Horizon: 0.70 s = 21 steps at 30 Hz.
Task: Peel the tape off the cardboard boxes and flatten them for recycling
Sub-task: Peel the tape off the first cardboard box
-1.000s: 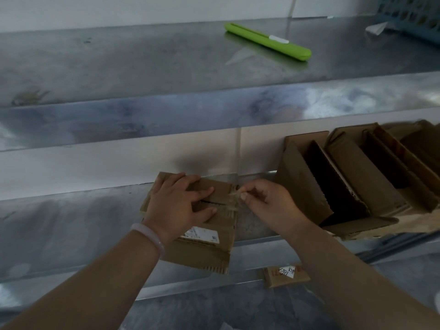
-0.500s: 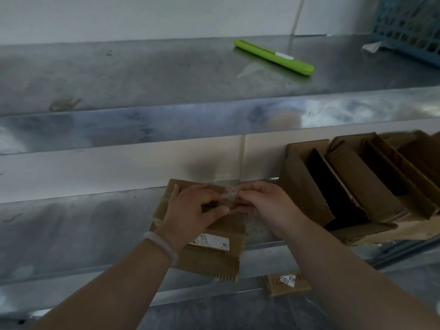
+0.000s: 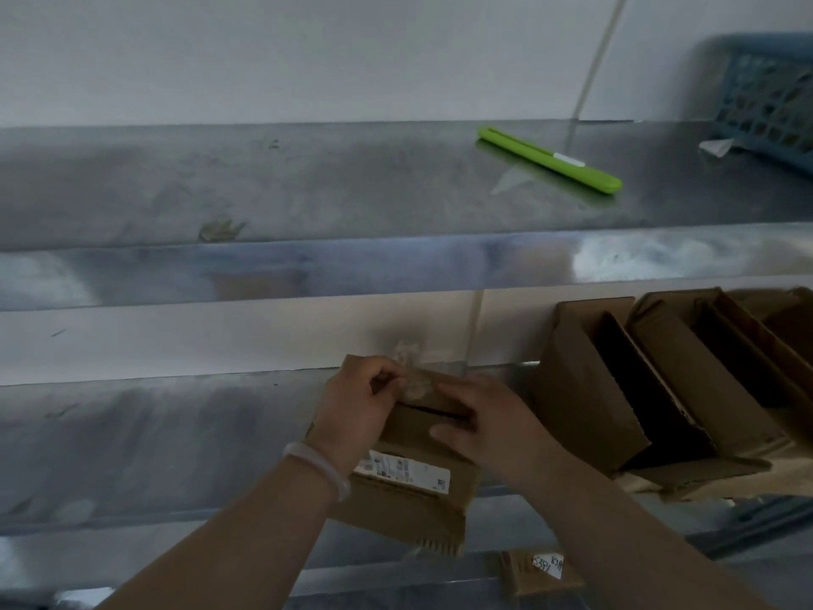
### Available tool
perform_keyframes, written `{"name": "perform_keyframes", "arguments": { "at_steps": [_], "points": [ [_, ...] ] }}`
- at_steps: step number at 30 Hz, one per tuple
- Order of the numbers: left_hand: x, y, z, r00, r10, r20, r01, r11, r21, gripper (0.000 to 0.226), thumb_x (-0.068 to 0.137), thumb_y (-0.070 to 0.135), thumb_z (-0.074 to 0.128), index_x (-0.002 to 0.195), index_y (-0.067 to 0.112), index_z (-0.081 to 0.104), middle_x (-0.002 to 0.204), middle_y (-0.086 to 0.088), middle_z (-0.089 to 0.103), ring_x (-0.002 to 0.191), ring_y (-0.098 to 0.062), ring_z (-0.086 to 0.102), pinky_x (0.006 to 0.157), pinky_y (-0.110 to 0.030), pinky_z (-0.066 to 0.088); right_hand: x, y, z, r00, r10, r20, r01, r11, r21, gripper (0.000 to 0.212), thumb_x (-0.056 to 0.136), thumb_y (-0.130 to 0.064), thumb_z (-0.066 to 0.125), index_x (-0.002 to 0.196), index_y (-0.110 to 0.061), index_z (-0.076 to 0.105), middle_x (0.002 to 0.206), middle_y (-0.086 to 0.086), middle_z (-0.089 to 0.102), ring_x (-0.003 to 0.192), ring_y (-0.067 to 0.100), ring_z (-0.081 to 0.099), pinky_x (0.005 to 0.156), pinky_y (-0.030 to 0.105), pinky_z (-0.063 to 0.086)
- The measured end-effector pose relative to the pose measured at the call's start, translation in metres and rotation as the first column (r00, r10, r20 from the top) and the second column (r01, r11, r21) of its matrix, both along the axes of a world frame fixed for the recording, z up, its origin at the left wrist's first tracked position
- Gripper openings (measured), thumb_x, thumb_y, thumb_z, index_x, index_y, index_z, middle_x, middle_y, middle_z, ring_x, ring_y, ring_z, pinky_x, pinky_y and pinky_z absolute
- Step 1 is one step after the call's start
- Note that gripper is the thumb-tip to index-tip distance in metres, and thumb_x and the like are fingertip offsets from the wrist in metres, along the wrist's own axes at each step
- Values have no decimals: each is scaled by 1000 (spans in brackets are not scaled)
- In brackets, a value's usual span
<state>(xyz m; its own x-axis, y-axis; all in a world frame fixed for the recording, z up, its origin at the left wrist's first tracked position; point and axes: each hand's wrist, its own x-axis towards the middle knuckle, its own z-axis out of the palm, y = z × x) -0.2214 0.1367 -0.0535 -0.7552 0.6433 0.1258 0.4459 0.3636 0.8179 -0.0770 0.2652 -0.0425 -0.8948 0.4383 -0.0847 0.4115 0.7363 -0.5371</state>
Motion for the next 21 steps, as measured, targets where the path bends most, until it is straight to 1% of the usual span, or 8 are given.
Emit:
{"name": "perform_keyframes", "arguments": {
  "at_steps": [3,6,8,10,12,14,16,21],
  "points": [
    [-11,-5,5,995,96,7,-96,994,48,22,87,21,66,72,37,62,77,18,65,75,12,57,59,1,37,-3,-10,-11,997,11,77,-27,977,212,71,86,-66,48,148,-34,35,153,-12,26,139,15,19,114,28,12],
    [-17,-16,18,985,140,-104,-137,990,33,19,89,19,63,75,31,64,79,18,65,74,5,59,62,2,37,-4,-15,-15,992,2,123,-42,945,325,66,89,-66,35,149,-38,29,153,-9,24,140,17,19,117,32,12],
    [-15,-23,25,951,-5,-309,-15,998,-64,17,89,17,57,86,26,71,89,11,67,82,-6,61,71,-2,39,-8,-18,-15,984,-29,174,-46,910,413,63,90,-65,29,148,-43,22,153,-8,23,139,17,21,116,35,17],
    [-13,-27,21,850,-243,-466,131,957,-260,27,85,17,52,102,19,72,102,-2,68,94,-20,61,83,-23,49,-16,-23,-14,978,-31,206,-72,876,476,60,90,-66,25,147,-47,20,154,-9,21,140,17,22,116,37,20],
    [-13,-29,15,755,-349,-556,128,909,-397,30,82,18,53,107,15,71,107,-8,64,98,-29,59,83,-33,51,-26,-35,-9,977,-6,211,-109,843,527,67,88,-68,13,148,-41,30,156,-6,27,141,21,28,117,44,22],
    [-16,-34,9,760,-354,-545,88,887,-453,28,86,20,53,110,16,69,110,-8,57,101,-31,54,84,-39,50,-31,-40,-7,992,55,110,-104,845,524,86,89,-70,4,130,-22,62,138,9,56,123,37,54,103,59,40],
    [-19,-41,7,776,-331,-537,71,892,-447,25,88,22,54,107,15,68,110,-9,52,100,-32,50,83,-42,49,-31,-41,-9,994,109,-15,-83,835,545,90,92,-69,8,110,-10,74,118,17,68,103,43,66,86,64,48],
    [-33,-53,12,772,-324,-547,15,869,-494,25,90,23,50,105,17,70,103,-8,60,99,-30,54,85,-41,47,-37,-47,-15,974,208,88,-220,791,571,81,95,-64,11,116,-15,72,124,11,66,109,36,65,102,47,32]
  ]
}}
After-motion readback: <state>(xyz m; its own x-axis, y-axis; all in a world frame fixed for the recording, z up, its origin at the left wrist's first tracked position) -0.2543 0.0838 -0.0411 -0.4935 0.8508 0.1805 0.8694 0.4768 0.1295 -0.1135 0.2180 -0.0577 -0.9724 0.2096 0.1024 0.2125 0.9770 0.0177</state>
